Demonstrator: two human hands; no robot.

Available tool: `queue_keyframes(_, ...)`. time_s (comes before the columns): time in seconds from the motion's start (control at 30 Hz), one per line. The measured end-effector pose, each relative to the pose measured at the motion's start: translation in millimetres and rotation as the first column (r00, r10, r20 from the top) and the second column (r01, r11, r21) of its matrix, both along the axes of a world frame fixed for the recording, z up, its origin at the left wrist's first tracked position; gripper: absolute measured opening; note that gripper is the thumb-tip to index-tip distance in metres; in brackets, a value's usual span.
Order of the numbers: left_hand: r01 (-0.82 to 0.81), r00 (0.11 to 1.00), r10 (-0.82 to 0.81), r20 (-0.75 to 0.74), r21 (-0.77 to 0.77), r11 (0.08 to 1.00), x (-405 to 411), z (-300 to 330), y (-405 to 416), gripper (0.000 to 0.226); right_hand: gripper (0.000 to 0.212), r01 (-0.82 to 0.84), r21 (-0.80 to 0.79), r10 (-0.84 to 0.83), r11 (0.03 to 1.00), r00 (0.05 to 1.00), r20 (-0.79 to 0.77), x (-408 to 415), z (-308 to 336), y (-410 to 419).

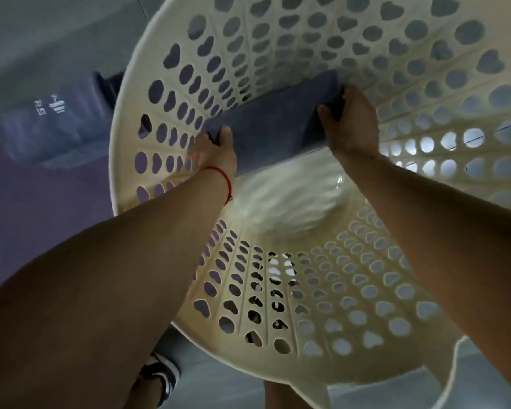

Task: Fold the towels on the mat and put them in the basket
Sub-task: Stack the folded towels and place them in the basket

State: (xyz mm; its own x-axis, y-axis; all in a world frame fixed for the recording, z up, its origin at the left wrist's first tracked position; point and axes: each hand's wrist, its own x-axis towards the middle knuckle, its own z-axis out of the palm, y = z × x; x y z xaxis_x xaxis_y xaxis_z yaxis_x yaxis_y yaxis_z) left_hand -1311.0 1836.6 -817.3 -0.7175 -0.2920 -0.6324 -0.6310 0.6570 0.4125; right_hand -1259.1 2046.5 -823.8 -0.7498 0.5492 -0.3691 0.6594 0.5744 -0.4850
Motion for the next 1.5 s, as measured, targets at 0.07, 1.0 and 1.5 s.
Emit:
queue_keyframes(0.07,-0.059,0.998,0.060,0.008,-0.042,0.997,5.0,9.2,8.9,0.056,0.058,-0.081,0.194,0.093,0.978,0.994,-0.052,4.1,7.0,-14.1)
queue_keyframes(1.0,-0.316,0.941,0.331,-0.070,0.167,0.934,-60.7,139.3,-352.2,0.061,0.039,0.204,-0.533,-0.259,0.821,0.966,-0.029,-114.3,135.3,-381.1)
queue_keyframes(1.5,-0.422,0.899,0.357,0.252,0.712,0.561,-144.9,-46.2,-396.0,0.063,0.047,0.210,-0.721,-0.288,0.660,0.958,0.016,-174.8,-94.1,-350.9)
